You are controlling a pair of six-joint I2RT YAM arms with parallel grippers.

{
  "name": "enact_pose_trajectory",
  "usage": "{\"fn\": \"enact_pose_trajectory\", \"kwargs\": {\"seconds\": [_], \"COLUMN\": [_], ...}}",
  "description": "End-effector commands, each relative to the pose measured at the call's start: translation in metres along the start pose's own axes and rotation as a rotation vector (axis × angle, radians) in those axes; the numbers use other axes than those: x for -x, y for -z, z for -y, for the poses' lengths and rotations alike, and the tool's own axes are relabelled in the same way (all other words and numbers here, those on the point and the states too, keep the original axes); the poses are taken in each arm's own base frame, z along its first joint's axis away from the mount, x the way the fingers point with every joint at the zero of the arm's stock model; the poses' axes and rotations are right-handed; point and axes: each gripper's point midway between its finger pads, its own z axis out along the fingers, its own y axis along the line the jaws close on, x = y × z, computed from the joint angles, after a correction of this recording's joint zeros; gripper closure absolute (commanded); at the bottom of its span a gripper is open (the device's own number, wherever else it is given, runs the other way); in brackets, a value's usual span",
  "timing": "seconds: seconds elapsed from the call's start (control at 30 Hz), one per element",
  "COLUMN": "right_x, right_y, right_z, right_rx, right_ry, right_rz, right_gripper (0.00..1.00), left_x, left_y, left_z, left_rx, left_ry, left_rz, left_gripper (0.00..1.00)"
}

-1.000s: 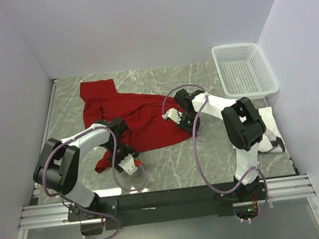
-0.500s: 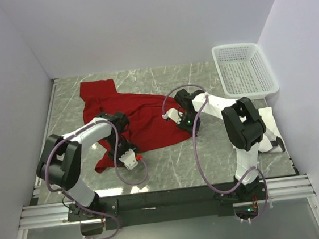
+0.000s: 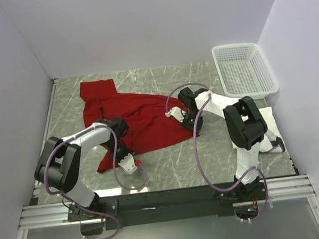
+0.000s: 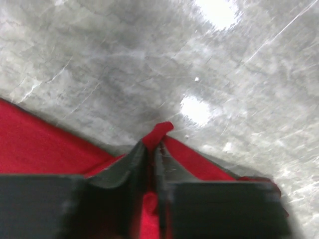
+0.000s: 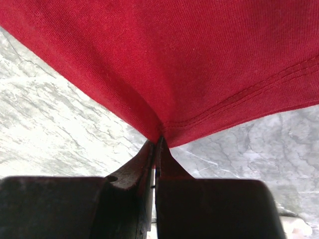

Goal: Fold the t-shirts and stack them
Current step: Flatten the tshirt out

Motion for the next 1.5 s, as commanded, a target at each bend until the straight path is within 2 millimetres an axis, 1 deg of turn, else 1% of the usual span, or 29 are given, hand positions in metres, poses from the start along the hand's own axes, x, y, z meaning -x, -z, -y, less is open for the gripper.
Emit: {"fn": "enact_pose_trajectory", "kwargs": {"seconds": [0.0, 0.1, 0.13, 0.2, 0.27, 0.3, 0.37, 0.4, 0.43, 0.47, 0.5, 0.57, 0.6, 0.63, 0.67, 0.73, 0.77, 0.93, 0.97, 1.1, 1.13, 1.17, 1.23, 1.27, 1.3, 1.33, 1.37, 1.4, 1.47], "right_x": [-0.012, -0.017, -0.017, -0.018, -0.020, -0.019, -0.017, -0.016, -0.017, -0.013, -0.013, -0.010, -0.008, -0.008, -0.006, -0.005, -0.001, 0.008, 0.009, 0.007, 0.003, 0.001, -0.007, -0.010, -0.013, -0.023, -0.027, -0.038, -0.052], "right_y": [0.002, 0.010, 0.017, 0.027, 0.046, 0.054, 0.082, 0.093, 0.110, 0.129, 0.141, 0.185, 0.199, 0.218, 0.244, 0.278, 0.303, 0.393, 0.417, 0.480, 0.497, 0.513, 0.538, 0.549, 0.556, 0.575, 0.581, 0.595, 0.614], "right_z": [-0.004, 0.000, 0.002, 0.007, 0.015, 0.018, 0.029, 0.034, 0.041, 0.050, 0.056, 0.075, 0.080, 0.084, 0.096, 0.102, 0.111, 0.107, 0.105, 0.082, 0.070, 0.061, 0.034, 0.024, 0.014, -0.010, -0.020, -0.042, -0.061], "right_rx": [0.032, 0.033, 0.024, 0.022, 0.004, -0.004, -0.047, -0.070, -0.108, -0.147, -0.174, -0.268, -0.299, -0.336, -0.404, -0.488, -0.563, -0.754, -0.799, -0.897, -0.919, -0.944, -0.971, -0.985, -0.995, -1.030, -1.042, -1.076, -1.130], "right_ry": [-0.008, -0.038, -0.046, -0.071, -0.106, -0.117, -0.148, -0.158, -0.181, -0.187, -0.200, -0.243, -0.256, -0.280, -0.295, -0.332, -0.339, -0.403, -0.402, -0.409, -0.408, -0.399, -0.384, -0.375, -0.366, -0.344, -0.336, -0.319, -0.323], "right_rz": [-0.025, -0.001, 0.016, 0.043, 0.088, 0.109, 0.179, 0.206, 0.243, 0.280, 0.306, 0.403, 0.435, 0.479, 0.536, 0.609, 0.671, 0.910, 0.968, 1.131, 1.180, 1.222, 1.304, 1.341, 1.370, 1.437, 1.462, 1.509, 1.573], "right_gripper": [1.00, 1.00, 1.00, 1.00, 1.00, 1.00, 1.00, 1.00, 1.00, 1.00, 1.00, 1.00, 1.00, 1.00, 1.00, 1.00, 1.00, 1.00, 1.00, 1.00, 1.00, 1.00, 1.00, 1.00, 1.00, 1.00, 1.00, 1.00, 1.00], "left_x": [0.009, 0.028, 0.039, 0.038, 0.043, 0.029, 0.013, -0.007, -0.017, -0.027, -0.051, -0.067, -0.085, -0.090, -0.098, -0.102, -0.102, -0.082, -0.068, -0.026, -0.015, 0.011, 0.029, 0.055, 0.058, 0.080, 0.090, 0.097, 0.117], "left_y": [-0.012, 0.021, 0.047, 0.083, 0.137, 0.180, 0.222, 0.262, 0.288, 0.310, 0.342, 0.394, 0.422, 0.438, 0.472, 0.504, 0.529, 0.594, 0.605, 0.634, 0.640, 0.645, 0.649, 0.653, 0.654, 0.657, 0.661, 0.665, 0.673], "left_z": [-0.013, -0.036, -0.058, -0.073, -0.099, -0.111, -0.120, -0.121, -0.125, -0.124, -0.113, -0.107, -0.089, -0.081, -0.065, -0.048, -0.033, 0.008, 0.016, 0.045, 0.050, 0.059, 0.074, 0.084, 0.097, 0.107, 0.115, 0.129, 0.148], "left_rx": [0.051, 0.167, 0.253, 0.344, 0.492, 0.605, 0.719, 0.835, 0.923, 0.995, 1.110, 1.301, 1.414, 1.482, 1.612, 1.750, 1.848, 2.149, 2.196, 2.361, 2.394, 2.434, 2.508, 2.553, 2.616, 2.660, 2.698, 2.766, 2.859], "left_ry": [-0.239, -0.080, 0.018, 0.137, 0.305, 0.359, 0.533, 0.602, 0.701, 0.745, 0.826, 0.932, 0.981, 1.062, 1.042, 1.106, 1.080, 1.051, 1.015, 0.883, 0.834, 0.771, 0.714, 0.644, 0.620, 0.560, 0.522, 0.503, 0.443], "left_rz": [0.042, 0.125, 0.184, 0.227, 0.312, 0.317, 0.373, 0.362, 0.400, 0.409, 0.384, 0.438, 0.414, 0.471, 0.456, 0.498, 0.487, 0.521, 0.521, 0.483, 0.465, 0.444, 0.385, 0.363, 0.284, 0.258, 0.228, 0.167, 0.117], "left_gripper": [0.92, 1.00, 1.00, 1.00, 1.00, 1.00, 1.00, 1.00, 1.00, 1.00, 1.00, 1.00, 1.00, 1.00, 1.00, 1.00, 1.00, 1.00, 1.00, 0.99, 1.00, 1.00, 0.99, 1.00, 0.99, 0.99, 0.99, 0.99, 0.99]}}
